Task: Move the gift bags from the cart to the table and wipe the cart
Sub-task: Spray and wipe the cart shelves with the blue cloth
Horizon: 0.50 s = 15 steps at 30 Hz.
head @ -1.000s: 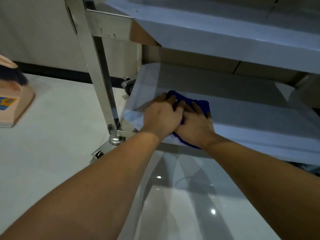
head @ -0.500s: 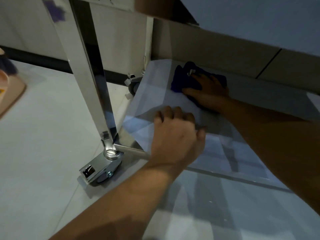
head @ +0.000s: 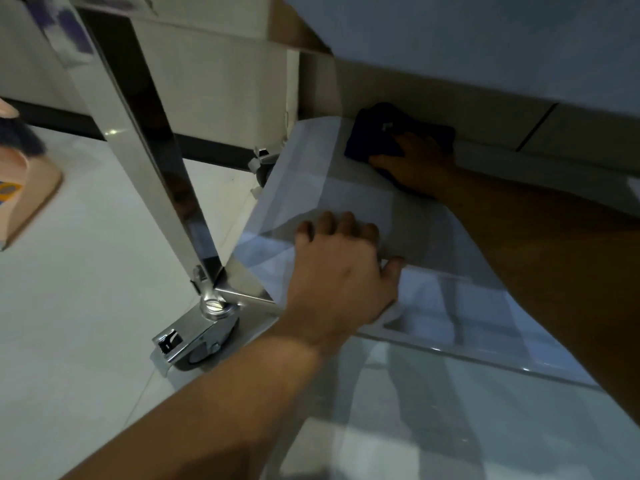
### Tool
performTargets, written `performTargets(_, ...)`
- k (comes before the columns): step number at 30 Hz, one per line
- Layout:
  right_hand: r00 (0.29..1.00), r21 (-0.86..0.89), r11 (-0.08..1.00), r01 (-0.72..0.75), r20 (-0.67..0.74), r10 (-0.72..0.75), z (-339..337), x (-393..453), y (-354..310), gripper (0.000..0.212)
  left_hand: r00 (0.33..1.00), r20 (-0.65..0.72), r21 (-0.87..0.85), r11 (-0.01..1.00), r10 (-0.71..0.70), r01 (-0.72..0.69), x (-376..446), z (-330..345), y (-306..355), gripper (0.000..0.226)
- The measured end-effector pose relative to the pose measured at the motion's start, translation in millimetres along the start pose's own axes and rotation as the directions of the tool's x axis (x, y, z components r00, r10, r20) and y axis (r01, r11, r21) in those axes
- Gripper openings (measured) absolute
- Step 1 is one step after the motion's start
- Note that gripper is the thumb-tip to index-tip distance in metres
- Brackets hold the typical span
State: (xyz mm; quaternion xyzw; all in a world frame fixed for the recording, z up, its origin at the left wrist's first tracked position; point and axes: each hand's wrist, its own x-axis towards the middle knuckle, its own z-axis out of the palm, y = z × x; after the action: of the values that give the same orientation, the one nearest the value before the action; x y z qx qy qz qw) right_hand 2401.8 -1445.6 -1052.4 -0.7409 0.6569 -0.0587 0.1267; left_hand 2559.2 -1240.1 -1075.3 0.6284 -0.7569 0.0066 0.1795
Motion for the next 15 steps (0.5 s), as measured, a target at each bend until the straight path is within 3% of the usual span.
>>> performTargets(4, 0.999, 0.063, 0.998, 0.001, 0.043, -0.004, -0.7, -49.0, 2.9, 0.080, 0.999, -0.043, 0.007, 1.000, 0.001, -0.001, 0.6, 1.6, 1.8, 0.054)
performTargets(7, 1.000, 0.068, 0.998, 0.007, -0.003, -0.007, 3.4, -106.8, 5.2, 0.075, 0.999, -0.046, -0.021, 1.000, -0.006, 0.005, 2.7, 0.0, 0.5, 0.051)
performTargets(15, 0.996, 0.008, 0.997, -0.070, -0.059, 0.071, 2.4, -254.7, 24.0, 0.069, 0.997, 0.066, 0.013, 0.999, -0.049, 0.048, -0.1, -5.6, 9.1, 0.040)
